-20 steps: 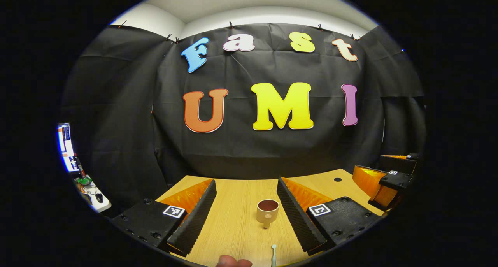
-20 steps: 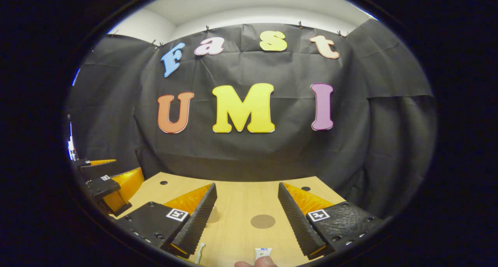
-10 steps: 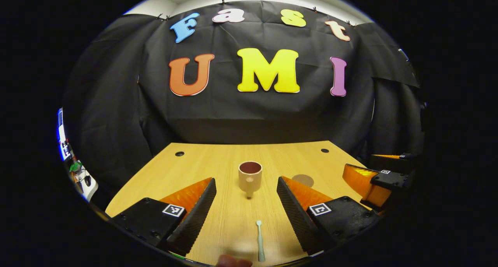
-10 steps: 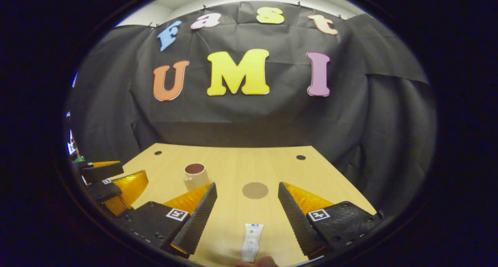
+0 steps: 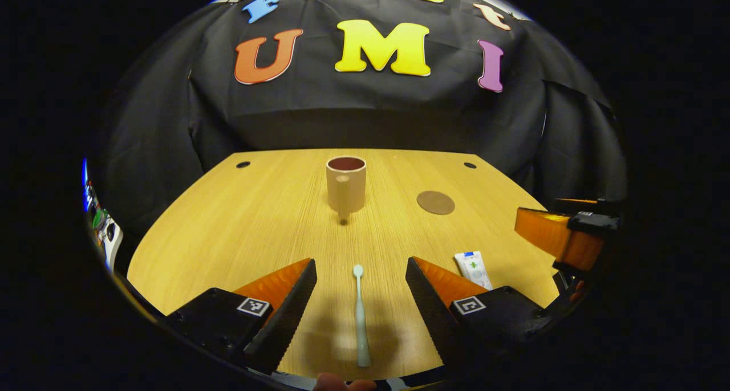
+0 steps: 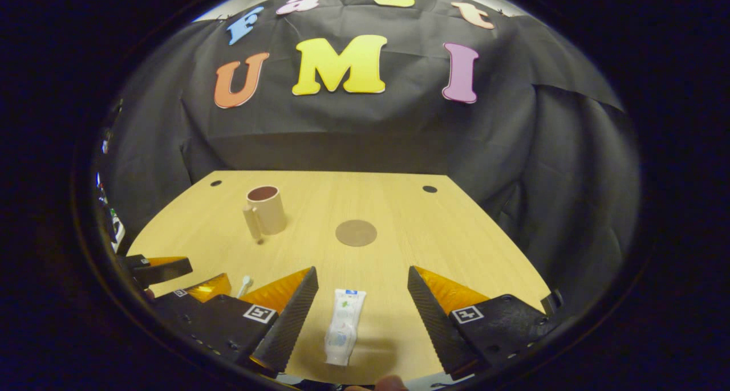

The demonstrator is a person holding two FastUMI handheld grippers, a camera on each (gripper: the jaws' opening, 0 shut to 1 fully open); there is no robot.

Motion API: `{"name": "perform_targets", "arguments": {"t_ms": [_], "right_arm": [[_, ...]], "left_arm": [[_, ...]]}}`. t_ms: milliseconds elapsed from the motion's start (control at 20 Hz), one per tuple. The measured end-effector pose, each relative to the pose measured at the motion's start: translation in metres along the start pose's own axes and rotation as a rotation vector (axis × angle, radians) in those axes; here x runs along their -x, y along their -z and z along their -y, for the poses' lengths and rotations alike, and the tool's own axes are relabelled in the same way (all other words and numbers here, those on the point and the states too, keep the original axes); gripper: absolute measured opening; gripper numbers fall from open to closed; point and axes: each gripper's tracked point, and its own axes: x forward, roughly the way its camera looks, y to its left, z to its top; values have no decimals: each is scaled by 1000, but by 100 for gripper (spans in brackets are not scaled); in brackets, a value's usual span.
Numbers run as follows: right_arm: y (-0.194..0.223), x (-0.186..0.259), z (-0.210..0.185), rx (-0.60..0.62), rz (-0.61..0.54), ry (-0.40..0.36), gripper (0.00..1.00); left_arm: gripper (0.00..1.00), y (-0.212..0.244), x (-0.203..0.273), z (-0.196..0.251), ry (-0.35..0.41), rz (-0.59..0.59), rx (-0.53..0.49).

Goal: Put the toothbrush and toothpaste on the desktop into the cup, then pick up the cup and place it on the coaster on the desktop.

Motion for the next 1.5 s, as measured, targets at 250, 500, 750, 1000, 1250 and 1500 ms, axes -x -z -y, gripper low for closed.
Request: {"name": "perform_targets", "arguments": {"t_ms": [250, 500, 750, 1000, 1250, 1500], "right_arm": [[30, -1, 6, 0, -72, 9, 98], [43, 1, 8, 10, -97, 7, 98], [43, -2, 13, -4, -100, 23, 98], [55, -8, 7, -14, -134, 17, 98], [61, -13, -6, -6, -159, -8, 96], [63, -16, -9, -4, -166, -12, 96]], "left_arm": [[100, 43, -24, -7, -7, -85, -10], [99, 62, -37, -8, 3, -139, -10], [87, 61, -41, -9, 0, -153, -25], [65, 61, -43, -14, -22, -166, -28], [42, 61, -44, -17, -49, -184, -19], [25, 62, -42, -12, -44, -204, -58]]}}
